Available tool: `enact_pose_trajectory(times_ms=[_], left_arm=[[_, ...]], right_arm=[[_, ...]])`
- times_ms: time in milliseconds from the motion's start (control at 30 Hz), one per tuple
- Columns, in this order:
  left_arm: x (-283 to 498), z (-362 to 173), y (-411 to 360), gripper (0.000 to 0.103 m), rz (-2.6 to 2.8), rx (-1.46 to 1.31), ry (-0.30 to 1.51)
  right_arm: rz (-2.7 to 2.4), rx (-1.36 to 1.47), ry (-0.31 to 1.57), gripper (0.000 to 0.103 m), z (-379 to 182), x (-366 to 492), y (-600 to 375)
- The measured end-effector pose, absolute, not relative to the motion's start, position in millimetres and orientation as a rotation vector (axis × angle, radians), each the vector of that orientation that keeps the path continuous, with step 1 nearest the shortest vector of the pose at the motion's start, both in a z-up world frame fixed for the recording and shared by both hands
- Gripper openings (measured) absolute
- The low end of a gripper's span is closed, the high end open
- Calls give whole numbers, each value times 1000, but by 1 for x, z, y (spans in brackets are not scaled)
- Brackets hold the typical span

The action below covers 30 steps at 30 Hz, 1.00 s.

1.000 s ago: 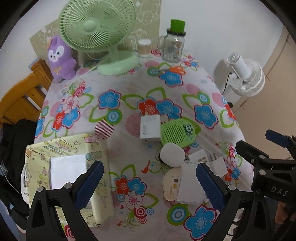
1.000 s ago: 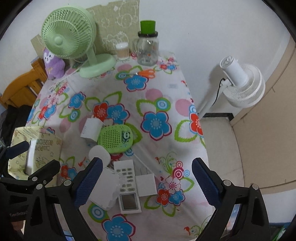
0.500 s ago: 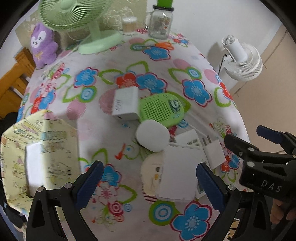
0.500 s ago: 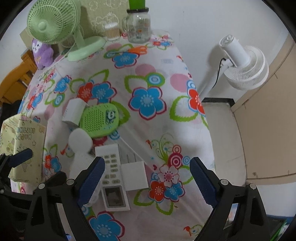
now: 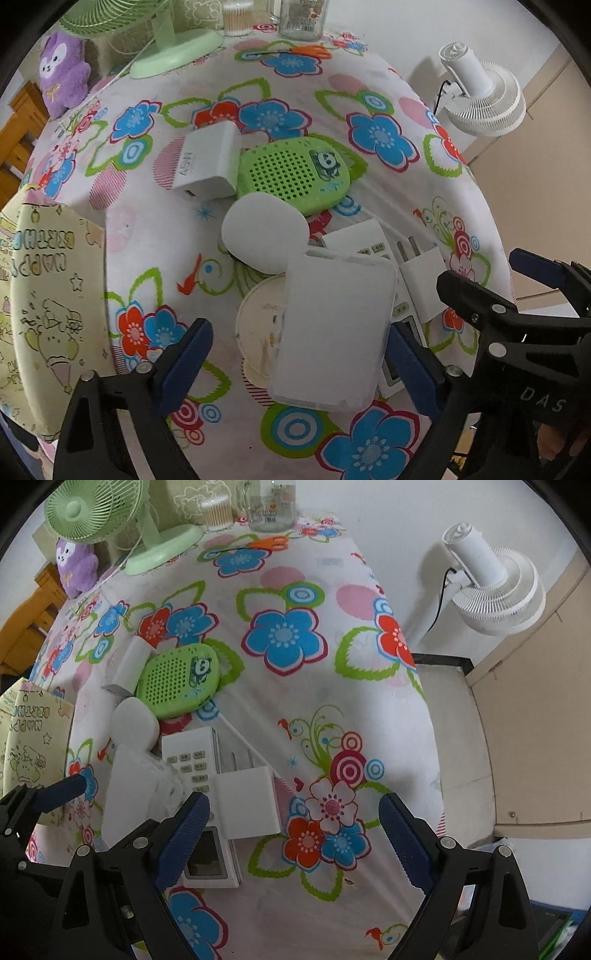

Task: Organize rigid objects
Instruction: 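Grasp the white translucent plastic box with the left tool while the right tool grasps the white plug charger, then carry the plastic box with the left tool while the right tool carries the charger toward the yellow box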

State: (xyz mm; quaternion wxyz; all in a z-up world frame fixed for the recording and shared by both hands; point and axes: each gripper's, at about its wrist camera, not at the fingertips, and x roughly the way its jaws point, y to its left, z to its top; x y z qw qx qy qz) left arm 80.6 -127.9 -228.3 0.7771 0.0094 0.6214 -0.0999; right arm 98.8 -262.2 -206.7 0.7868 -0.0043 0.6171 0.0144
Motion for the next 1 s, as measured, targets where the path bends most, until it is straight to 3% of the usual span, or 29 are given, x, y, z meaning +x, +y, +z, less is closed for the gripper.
enact_pose_trajectory(times_ms=[67, 167, 400, 667, 833, 900, 1000], left_arm=[[81, -232, -128, 86, -229, -1, 1358], [80, -234, -129, 66, -261, -35, 1383], [78, -229, -130, 64, -232, 3, 1368], [76, -229, -122, 64, -183, 19, 1372], [79, -230, -124, 64, -173, 11, 1378], [80, -231, -126, 64, -166, 18, 1377], [84, -231, -127, 64, -159, -9, 1380]], right_arm=[[34, -5, 1333, 95, -209, 99, -262], [36, 0, 1341, 95, -211, 99, -263], [64, 3, 1358, 94, -220, 103, -259], [122, 37, 1392, 71, -234, 109, -252], [170, 36, 1382, 48, -231, 110, -248], [160, 19, 1394, 43, -231, 111, -250], [143, -39, 1391, 43, -232, 110, -251]])
